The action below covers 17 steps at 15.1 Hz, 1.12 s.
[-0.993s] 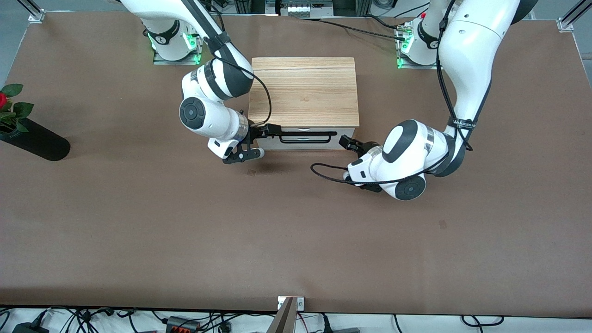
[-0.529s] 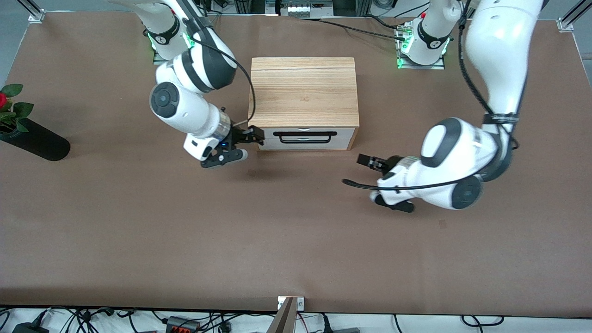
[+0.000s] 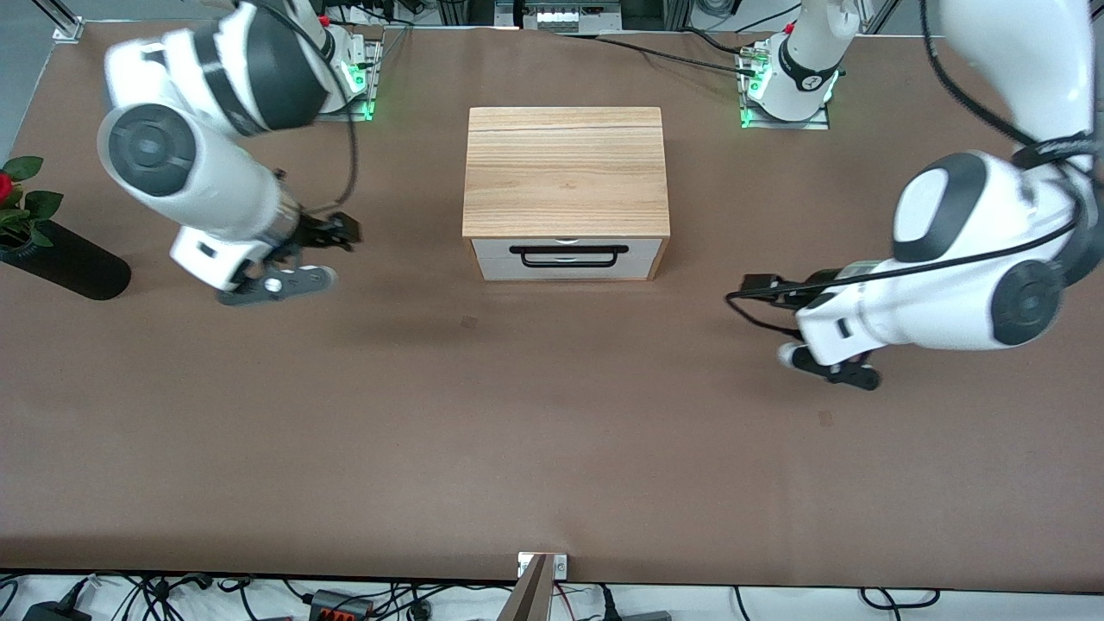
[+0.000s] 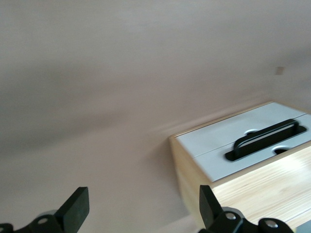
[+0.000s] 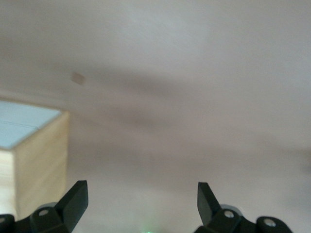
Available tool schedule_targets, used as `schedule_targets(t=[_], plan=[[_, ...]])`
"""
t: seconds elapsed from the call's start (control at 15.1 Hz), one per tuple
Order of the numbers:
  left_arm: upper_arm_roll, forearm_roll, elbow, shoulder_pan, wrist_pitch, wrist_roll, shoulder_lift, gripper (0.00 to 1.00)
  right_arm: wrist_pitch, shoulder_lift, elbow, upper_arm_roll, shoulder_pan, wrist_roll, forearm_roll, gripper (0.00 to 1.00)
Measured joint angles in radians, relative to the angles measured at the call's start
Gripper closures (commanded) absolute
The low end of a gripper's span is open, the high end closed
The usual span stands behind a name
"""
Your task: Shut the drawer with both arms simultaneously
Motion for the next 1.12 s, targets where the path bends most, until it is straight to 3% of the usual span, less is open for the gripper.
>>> schedule_targets(t=[0.33,0.53,0.66,0.93,1.12], plan=[[0.007,0.151,0.000,0.028,-0.055,0.001,-0.046,0.00,-0.159,-0.075,0.036,-0.180,-0.003,-0.132,-0.006,0.00],[0.009,0.198,0.001,0.037,-0.118,0.001,-0.079,0.00,-0.170,-0.132,0.037,-0.210,-0.037,-0.167,-0.006,0.00],[0.011,0.203,0.002,0.050,-0.144,-0.004,-0.110,0.00,-0.174,-0.153,0.036,-0.151,-0.129,-0.175,-0.006,0.00],[0.011,0.203,0.003,0.090,-0.158,-0.031,-0.197,0.00,-0.141,-0.158,0.021,0.123,-0.412,-0.177,-0.006,0.00],[0.006,0.203,-0.018,0.091,-0.166,-0.051,-0.246,0.00,0.045,-0.187,-0.077,0.301,-0.592,-0.177,-0.006,0.00]])
